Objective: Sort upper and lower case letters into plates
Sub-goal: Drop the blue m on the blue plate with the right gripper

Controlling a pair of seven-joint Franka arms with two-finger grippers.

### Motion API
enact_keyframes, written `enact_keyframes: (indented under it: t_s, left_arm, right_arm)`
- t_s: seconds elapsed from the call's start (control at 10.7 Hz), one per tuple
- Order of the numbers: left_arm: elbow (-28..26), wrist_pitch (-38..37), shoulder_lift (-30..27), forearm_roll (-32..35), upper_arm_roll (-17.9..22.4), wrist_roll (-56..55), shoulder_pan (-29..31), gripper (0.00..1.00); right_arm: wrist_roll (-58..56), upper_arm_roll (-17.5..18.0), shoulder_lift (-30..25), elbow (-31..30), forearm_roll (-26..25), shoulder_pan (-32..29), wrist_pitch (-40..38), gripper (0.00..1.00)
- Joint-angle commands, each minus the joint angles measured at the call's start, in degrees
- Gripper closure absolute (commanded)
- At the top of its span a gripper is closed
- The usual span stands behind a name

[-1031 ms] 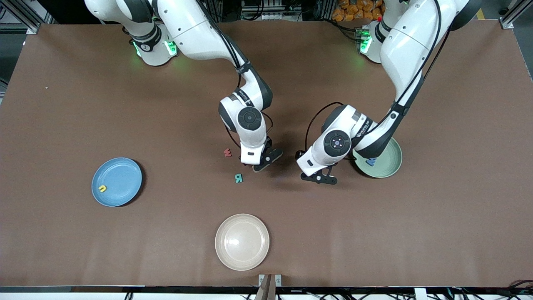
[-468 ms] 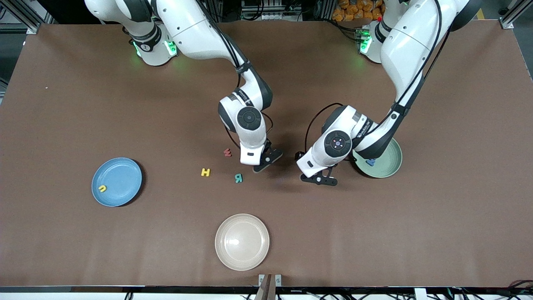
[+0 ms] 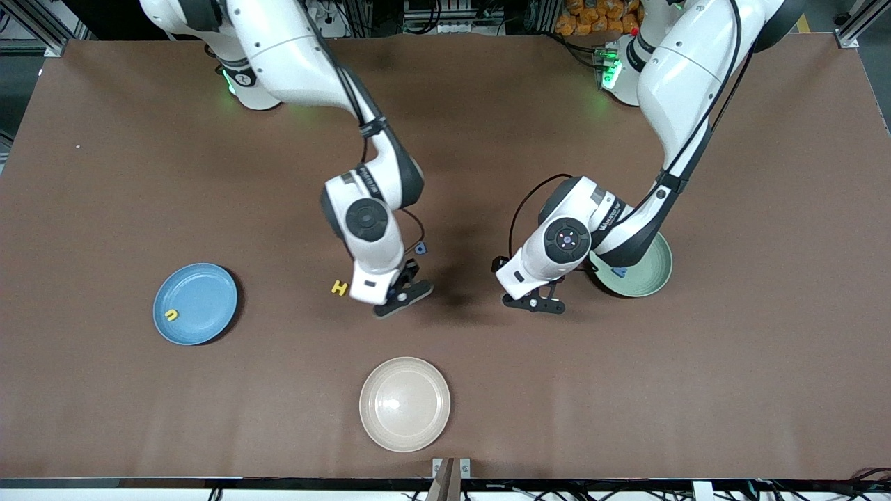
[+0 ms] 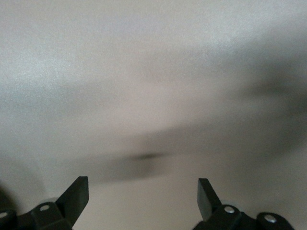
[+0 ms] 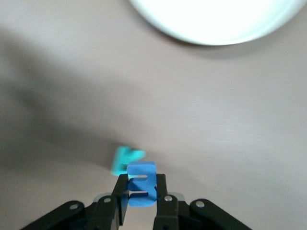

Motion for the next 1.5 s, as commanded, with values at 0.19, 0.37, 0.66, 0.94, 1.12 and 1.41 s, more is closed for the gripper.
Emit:
enact_keyframes:
  t_s: [0.19,0.37,0.66,0.94,1.12,1.41]
  left_arm:
    - [5.3,5.5,0.8,4.9,0.5,1.0,-7.2,0.0]
    - [5.5,11.6,0.8,5.1,0.5,2.1,-9.8,0.0]
    - [6.0,19.1,0.5,8.0,3.5,1.9,-15.7,0.0]
    - [10.5,22.6,0.6,11.7,5.2,1.8,-20.8,0.0]
    - [10.8,28.8,0.4,14.3,9.6,1.3,-26.0,0.0]
    - [11.6,40.3,2.4,14.2,24.4,-2.5,-38.4,0.0]
  right_arm:
    - [-0.7,-9.6,-2.8,-1.0,0.4,-4.5,-9.7,1.0]
    - [-0.8,-10.2,-2.4,-1.5,0.4,-9.2,-10.7,1.0]
    - [-8.4,-10.1,-2.4,-1.5,0.5,-18.8,-11.2,1.0]
    - [-15.1,-10.1,-2.4,-1.5,0.7,-25.2,-12.7,1.0]
    - [-17.3,-9.9,-1.4,-1.5,0.9,-29.3,-11.8,1.0]
    - [-17.6,-8.6,-0.5,-1.7,1.0,-31.2,-11.1,1.0]
